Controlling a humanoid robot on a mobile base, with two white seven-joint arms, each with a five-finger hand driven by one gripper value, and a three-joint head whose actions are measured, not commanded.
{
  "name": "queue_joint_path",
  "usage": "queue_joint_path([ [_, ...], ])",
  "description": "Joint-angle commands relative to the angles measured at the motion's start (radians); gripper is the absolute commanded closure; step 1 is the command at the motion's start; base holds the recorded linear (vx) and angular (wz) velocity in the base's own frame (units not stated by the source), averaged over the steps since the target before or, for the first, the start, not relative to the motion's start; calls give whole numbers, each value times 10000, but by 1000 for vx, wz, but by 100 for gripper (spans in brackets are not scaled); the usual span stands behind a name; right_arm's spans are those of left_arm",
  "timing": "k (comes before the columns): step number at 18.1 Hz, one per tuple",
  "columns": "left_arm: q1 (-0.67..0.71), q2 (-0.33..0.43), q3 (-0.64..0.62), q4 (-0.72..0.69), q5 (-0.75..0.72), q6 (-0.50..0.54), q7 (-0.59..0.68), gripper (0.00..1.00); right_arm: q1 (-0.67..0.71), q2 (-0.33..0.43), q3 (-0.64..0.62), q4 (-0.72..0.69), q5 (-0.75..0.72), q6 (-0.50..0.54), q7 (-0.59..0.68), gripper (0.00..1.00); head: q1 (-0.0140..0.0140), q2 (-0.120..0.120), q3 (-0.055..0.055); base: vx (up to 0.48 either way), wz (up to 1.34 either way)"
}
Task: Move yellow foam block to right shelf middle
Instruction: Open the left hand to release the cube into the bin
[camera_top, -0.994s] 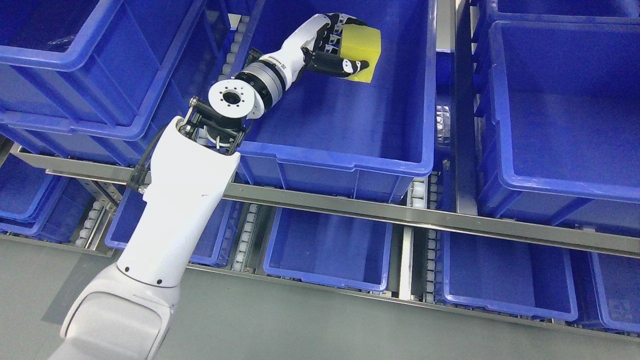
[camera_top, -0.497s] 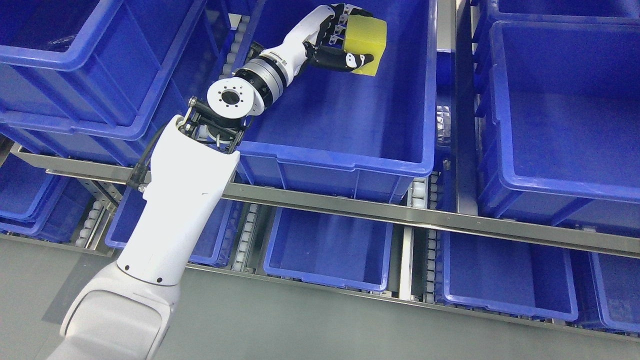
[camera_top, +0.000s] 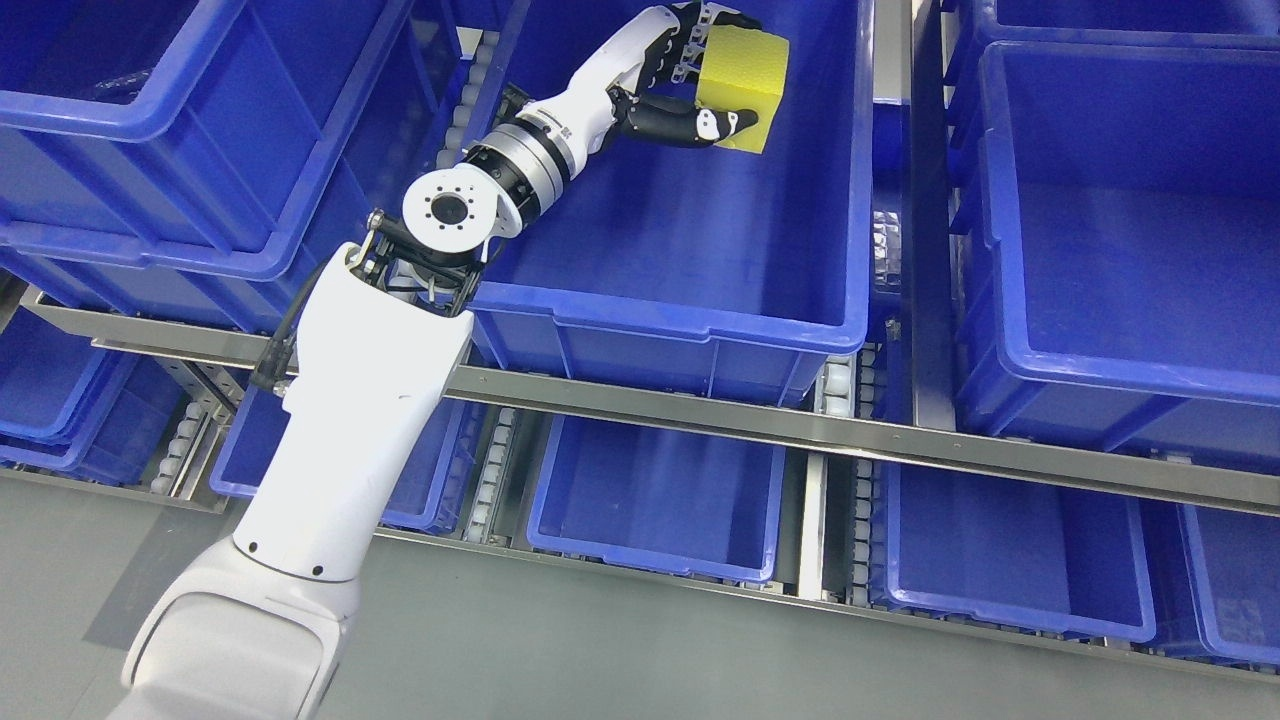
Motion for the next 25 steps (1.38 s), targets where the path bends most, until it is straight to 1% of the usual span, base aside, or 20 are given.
queue_joint_path([
  [1, -35, 175, 164, 393, -339, -2, -107, 17, 0, -175, -2, -174, 92, 4, -50, 0, 0, 0, 0, 0, 0],
  [2, -158, 175, 86, 395, -324, -1, -138, 0, 0, -175, -2, -174, 77, 4, -35, 0, 0, 0, 0, 0, 0],
  [6, -205, 175, 162, 304, -324, -93, -107, 0, 0, -175, -2, -174, 77, 4, -50, 0, 0, 0, 0, 0, 0],
  [7, -251, 175, 10, 318, -460, -78, -107, 0, 0, -175, -2, -174, 77, 19, -50, 0, 0, 0, 0, 0, 0],
  [8, -358, 175, -83, 319, -1100, -2, -107, 0, 0, -175, -2, -174, 77, 4, -50, 0, 0, 0, 0, 0, 0],
  [10, -435, 175, -405, 349, -3992, 14, -412, 0, 0, -175, -2, -174, 77, 4, -35, 0, 0, 0, 0, 0, 0],
  [11, -481, 175, -467, 380, -5418, -1, -1098, 0, 0, -175, -2, -174, 77, 4, -35, 0, 0, 0, 0, 0, 0],
  [12, -527, 175, -483, 380, -6343, -31, -1879, 0, 0, -175, -2, -174, 77, 4, -35, 0, 0, 0, 0, 0, 0],
  [13, -543, 175, -543, 395, -6853, -214, -2585, 0, 0, -175, -2, -174, 77, 4, -50, 0, 0, 0, 0, 0, 0],
  [14, -558, 175, -559, 486, -6904, -535, -2972, 0, 0, -175, -2, -174, 77, 4, -35, 0, 0, 0, 0, 0, 0],
  [15, -543, 175, -438, 700, -6905, -811, -3052, 0, 0, -175, -2, -174, 77, 4, -50, 0, 0, 2, 0, 0, 0],
  [18, -482, 175, -70, 779, -6843, -921, -3037, 0, 0, -175, -2, -174, 77, 4, -50, 0, 0, 1, 0, 0, 0],
  [19, -436, 175, -23, 718, -6858, -921, -3037, 2, 0, -175, -2, -174, 77, 4, -50, 0, 0, 1, 0, 0, 0],
  [20, -344, 175, 38, 611, -6843, -982, -3037, 23, 0, -175, -2, -174, 77, 4, -35, 0, 0, 2, 0, 0, 0],
  [21, -116, 175, 525, 382, -6798, -1119, -2992, 53, 0, -175, -2, -174, 77, 4, -50, 0, 0, 1, 0, 0, 0],
  [22, 206, 175, 1638, 228, -6782, -1561, -2930, 83, 0, -175, -2, -174, 77, 4, -35, 0, 0, 1, 0, 0, 0],
  [23, 406, 175, 2485, 242, -6752, -2553, -3006, 100, 0, -175, -2, -174, 77, 4, -50, 0, 0, 2, 0, 0, 0],
  [24, 393, 175, 2660, 303, -6736, -3216, -3007, 100, 0, -175, -2, -174, 77, 4, -50, 0, 0, 1, 0, 0, 0],
  [25, 423, 175, 2829, 258, -6690, -3116, -2931, 100, 0, -175, -2, -174, 92, 4, -50, 0, 0, 1, 0, 0, 0],
])
